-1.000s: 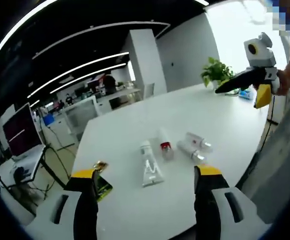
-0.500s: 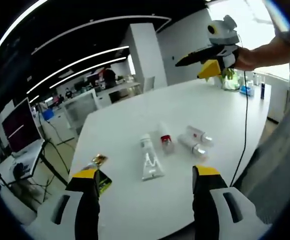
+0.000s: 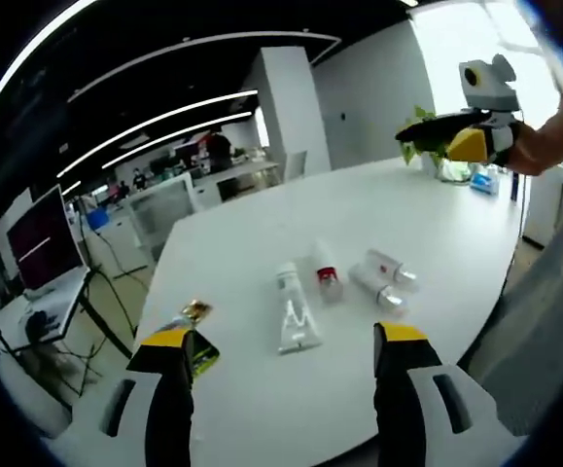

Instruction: Arrange the skincare products in the storage area until every visible bottle or jar stands upright without overlapping.

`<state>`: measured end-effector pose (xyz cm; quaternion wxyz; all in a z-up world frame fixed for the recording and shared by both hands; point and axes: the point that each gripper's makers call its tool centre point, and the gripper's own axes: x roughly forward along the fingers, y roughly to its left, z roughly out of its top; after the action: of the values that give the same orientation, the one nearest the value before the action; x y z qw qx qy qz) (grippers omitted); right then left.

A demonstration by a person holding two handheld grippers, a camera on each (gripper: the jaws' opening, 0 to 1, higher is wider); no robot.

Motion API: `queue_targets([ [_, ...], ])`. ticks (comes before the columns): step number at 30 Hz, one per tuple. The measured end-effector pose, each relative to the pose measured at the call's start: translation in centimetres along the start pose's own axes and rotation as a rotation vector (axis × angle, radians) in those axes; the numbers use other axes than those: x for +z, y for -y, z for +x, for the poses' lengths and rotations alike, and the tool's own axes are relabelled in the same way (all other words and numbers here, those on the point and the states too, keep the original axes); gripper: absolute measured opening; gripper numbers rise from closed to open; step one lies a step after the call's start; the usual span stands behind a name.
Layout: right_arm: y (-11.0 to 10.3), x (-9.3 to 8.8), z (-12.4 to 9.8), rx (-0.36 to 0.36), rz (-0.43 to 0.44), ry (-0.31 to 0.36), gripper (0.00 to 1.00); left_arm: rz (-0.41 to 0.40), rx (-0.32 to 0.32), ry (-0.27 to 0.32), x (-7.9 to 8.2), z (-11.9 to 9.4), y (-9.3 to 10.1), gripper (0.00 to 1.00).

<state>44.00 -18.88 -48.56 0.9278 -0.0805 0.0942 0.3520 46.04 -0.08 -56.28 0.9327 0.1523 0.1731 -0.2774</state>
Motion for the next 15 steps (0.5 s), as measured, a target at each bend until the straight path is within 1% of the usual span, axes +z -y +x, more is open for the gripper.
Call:
queue_targets([
  [2,-0.5,-1.1,0.1,0.011,0.037,-0.033,0.79,0.002,-0.010,-0.003,-0.1,0.1,0.2,0.73],
  [3,-0.4,-1.3,0.3,0.017,0.027,-0.039,0.79,0.005,-0.013,-0.004,-0.1,0.1,0.3,0.73],
  [5,0.0,-1.6,0.8,0.032,-0.035,-0.069,0.80,0.007,-0.016,-0.005,-0.1,0.1,0.4,0.72],
  [6,0.1,-1.6,1.1,0.054,-0.058,-0.077,0.80,0.004,-0.015,-0.004,-0.1,0.1,0.4,0.72],
  [8,0.7,-2.0,2.0,0.087,-0.108,-0.112,0.79,0.001,-0.014,-0.005,-0.1,0.1,0.3,0.72],
  [9,1.0,-2.2,2.8,0.118,-0.131,-0.136,0.79,0.002,-0.015,-0.007,-0.2,0.1,0.4,0.72],
  [11,2.2,-1.9,3.8,0.108,-0.172,-0.141,0.78,0.009,-0.019,-0.011,-0.3,0.1,0.5,0.71],
  [14,3.1,-1.4,4.9,0.107,-0.196,-0.148,0.78,0.018,-0.021,-0.017,-0.4,0.1,0.4,0.71],
  [15,3.5,-0.9,5.3,0.108,-0.207,-0.132,0.78,0.014,-0.017,-0.022,-0.5,0.1,0.3,0.70],
])
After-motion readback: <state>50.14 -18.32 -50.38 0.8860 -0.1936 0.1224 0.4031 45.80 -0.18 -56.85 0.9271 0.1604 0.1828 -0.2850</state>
